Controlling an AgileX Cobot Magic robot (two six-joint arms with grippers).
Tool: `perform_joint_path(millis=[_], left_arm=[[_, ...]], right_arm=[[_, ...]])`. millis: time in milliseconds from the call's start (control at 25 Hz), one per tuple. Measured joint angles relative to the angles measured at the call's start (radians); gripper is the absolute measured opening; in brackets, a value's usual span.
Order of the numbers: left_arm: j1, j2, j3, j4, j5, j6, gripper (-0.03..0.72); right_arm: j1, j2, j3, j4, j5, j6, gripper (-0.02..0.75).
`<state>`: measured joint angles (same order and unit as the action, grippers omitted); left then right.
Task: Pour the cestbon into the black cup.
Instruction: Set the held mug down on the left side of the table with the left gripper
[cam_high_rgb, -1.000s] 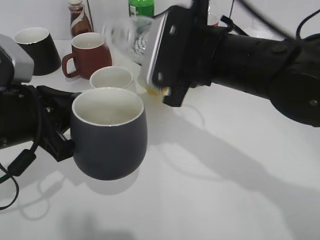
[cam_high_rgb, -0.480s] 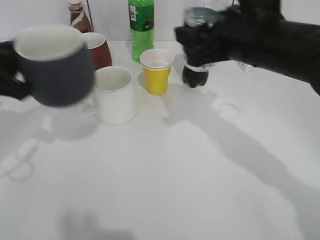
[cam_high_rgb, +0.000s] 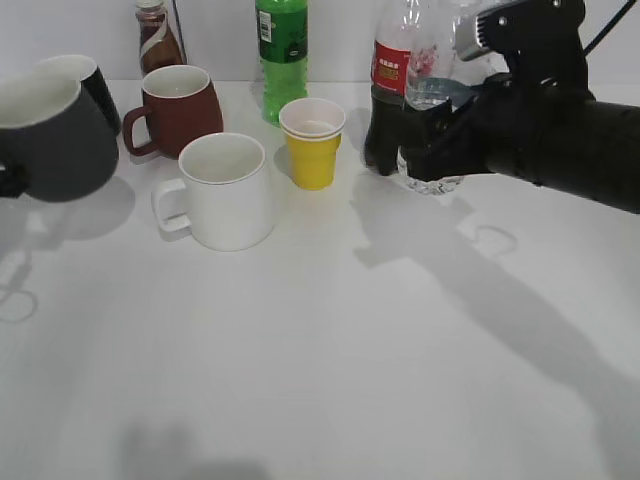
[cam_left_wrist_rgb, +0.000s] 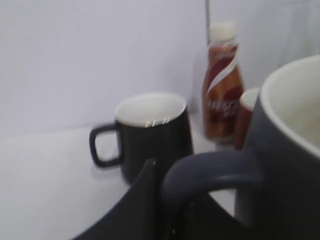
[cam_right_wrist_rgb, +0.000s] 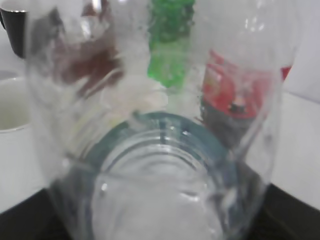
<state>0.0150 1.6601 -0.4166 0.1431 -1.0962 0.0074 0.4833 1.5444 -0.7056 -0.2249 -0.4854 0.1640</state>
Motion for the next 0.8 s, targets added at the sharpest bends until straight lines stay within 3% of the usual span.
perform_joint_path(millis=[280, 520, 800], left_arm=[[0.003, 0.218, -0.001, -0.019, -0.038, 0.003, 0.040], [0.003, 0.231, -0.003, 0.002, -0.054, 0.002, 0.048], [0.003, 0.231, -0.007, 0.019, -0.087, -0.007, 0.222]], right_arm=[[0.000, 0.000, 0.001, 0.000, 0.001, 0.011, 0.459], [-0.001, 0.000, 0.001, 0.000, 0.001, 0.011, 0.459], [-0.001, 0.000, 0.001, 0.000, 0.000, 0.013, 0.459]])
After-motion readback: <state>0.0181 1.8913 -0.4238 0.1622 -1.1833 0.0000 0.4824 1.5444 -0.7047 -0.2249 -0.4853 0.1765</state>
